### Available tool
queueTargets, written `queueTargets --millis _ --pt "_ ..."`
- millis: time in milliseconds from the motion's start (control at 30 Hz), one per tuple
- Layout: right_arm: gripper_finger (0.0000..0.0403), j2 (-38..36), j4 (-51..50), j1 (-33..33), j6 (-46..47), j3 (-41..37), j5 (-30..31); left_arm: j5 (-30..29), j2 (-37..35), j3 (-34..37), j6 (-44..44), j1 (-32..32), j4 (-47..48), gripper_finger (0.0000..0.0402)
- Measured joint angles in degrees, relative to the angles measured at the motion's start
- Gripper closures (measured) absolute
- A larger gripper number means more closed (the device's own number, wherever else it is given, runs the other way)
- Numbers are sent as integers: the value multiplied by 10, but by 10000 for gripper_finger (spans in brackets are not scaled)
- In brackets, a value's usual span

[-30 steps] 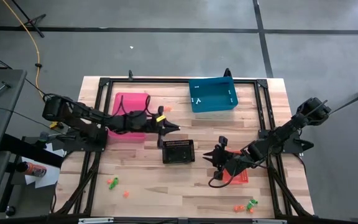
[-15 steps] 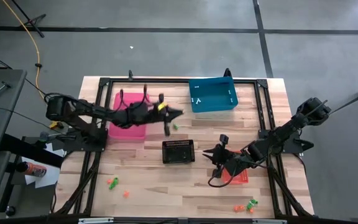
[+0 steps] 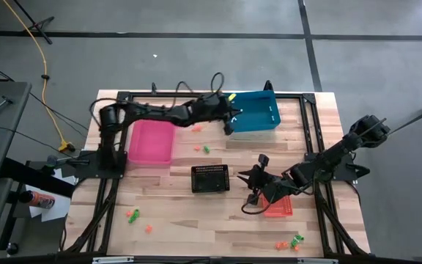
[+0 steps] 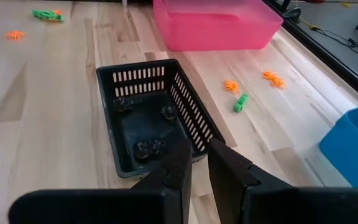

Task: Sort Halloween decoration
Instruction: Put the white bone toy into the blue bin

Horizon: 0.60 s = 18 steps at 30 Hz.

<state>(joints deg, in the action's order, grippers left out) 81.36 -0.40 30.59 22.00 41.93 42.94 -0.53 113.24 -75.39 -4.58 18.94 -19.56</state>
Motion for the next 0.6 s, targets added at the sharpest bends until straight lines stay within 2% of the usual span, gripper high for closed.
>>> queueTargets --millis 167,333,600 --pt "353 0 0 0 11 0 -2 -42 55 -57 0 11 44 401" --pt "353 0 1 0 11 0 -5 -70 63 -61 13 15 68 401" --pt "353 0 3 0 15 0 -11 -71 63 -61 44 15 155 401"
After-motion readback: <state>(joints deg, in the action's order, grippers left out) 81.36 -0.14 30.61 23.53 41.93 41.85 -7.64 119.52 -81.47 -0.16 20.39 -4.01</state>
